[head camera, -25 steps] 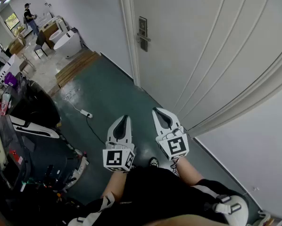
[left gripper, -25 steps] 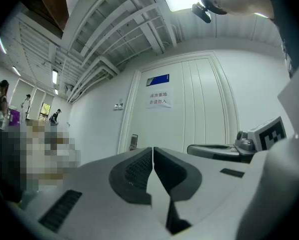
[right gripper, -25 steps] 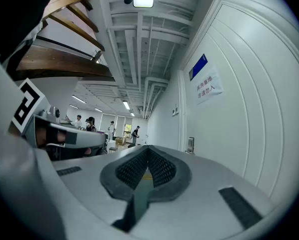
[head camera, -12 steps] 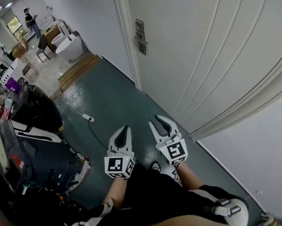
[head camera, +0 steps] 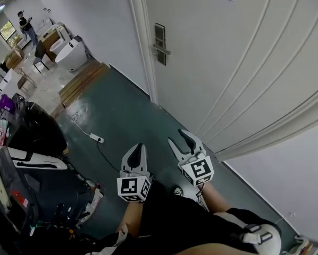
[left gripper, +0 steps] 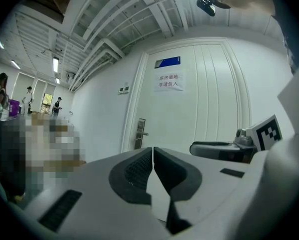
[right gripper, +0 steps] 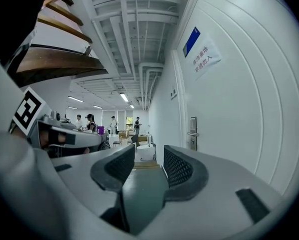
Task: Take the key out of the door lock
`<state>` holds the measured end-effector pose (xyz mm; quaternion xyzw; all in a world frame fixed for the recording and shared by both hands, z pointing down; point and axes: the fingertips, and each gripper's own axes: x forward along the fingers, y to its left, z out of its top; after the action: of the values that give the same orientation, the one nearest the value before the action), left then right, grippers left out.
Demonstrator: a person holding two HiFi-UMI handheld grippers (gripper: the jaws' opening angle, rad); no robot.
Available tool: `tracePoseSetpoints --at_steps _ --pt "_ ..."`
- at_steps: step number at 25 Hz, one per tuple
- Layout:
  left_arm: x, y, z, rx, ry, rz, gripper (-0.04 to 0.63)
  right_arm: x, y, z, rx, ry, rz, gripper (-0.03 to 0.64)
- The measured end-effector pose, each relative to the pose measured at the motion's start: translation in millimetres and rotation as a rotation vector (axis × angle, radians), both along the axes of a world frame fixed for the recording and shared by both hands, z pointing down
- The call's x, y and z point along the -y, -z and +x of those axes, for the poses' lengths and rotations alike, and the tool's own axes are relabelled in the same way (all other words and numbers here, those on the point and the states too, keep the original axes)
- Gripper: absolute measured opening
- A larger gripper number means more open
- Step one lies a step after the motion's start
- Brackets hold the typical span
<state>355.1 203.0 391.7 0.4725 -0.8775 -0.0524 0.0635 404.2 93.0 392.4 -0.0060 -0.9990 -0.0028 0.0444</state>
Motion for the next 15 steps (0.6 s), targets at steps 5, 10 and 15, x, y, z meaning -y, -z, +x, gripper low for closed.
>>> tracePoseSetpoints --at_steps 5,10,15 --pt "0 8 -64 0.013 -0.034 0.017 0.029 -7 10 -59 0.028 -0.025 -0.003 0.167" --pt "-4 14 -117 0.012 -0.063 0.043 0.029 -24 10 -112 0.006 -0.019 0.004 0.175" --pt "-35 13 -162 -0.007 -0.051 0.058 0.029 -54 7 -145 -0.022 -0.005 0.012 0.175"
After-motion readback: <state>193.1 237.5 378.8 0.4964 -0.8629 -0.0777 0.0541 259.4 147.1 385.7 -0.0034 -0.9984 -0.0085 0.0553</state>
